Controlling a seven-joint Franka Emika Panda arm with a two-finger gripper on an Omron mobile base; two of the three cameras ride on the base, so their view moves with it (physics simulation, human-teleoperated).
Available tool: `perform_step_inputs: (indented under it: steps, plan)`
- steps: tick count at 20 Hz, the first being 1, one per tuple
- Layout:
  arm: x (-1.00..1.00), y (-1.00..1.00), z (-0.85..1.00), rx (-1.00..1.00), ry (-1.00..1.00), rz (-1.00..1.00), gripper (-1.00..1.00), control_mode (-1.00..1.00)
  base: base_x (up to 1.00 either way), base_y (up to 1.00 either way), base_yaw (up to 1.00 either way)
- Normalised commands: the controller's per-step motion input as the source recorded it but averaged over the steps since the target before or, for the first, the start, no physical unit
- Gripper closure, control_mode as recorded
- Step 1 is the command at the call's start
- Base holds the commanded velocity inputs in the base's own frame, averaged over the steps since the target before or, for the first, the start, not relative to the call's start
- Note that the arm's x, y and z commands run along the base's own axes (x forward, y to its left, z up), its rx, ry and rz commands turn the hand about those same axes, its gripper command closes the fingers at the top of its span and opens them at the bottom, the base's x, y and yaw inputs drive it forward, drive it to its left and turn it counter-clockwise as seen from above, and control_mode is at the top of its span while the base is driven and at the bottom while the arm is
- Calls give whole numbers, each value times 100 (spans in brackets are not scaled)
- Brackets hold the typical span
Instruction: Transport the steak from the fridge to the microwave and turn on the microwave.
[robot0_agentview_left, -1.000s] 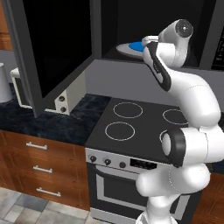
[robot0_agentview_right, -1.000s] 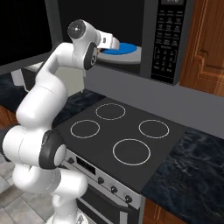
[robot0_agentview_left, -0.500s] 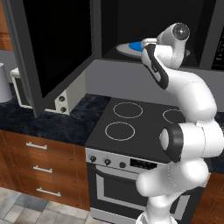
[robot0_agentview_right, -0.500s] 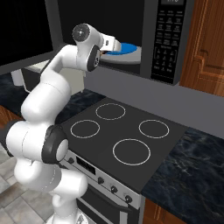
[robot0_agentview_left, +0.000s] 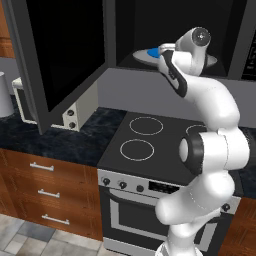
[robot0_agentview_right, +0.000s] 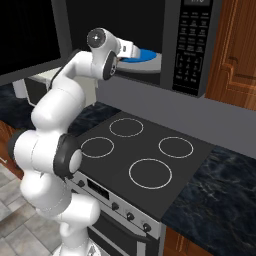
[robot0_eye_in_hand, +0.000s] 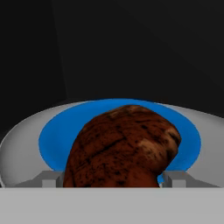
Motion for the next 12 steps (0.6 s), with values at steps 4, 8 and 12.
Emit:
perform_step_inputs:
  steps: [4, 8, 12]
  plan:
    - [34, 0, 0, 0, 0, 0, 100, -100, 0, 0, 0]
    - [29, -8, 0, 0, 0, 0, 100, -100, 0, 0, 0]
    - [22, -15, 0, 0, 0, 0, 100, -100, 0, 0, 0]
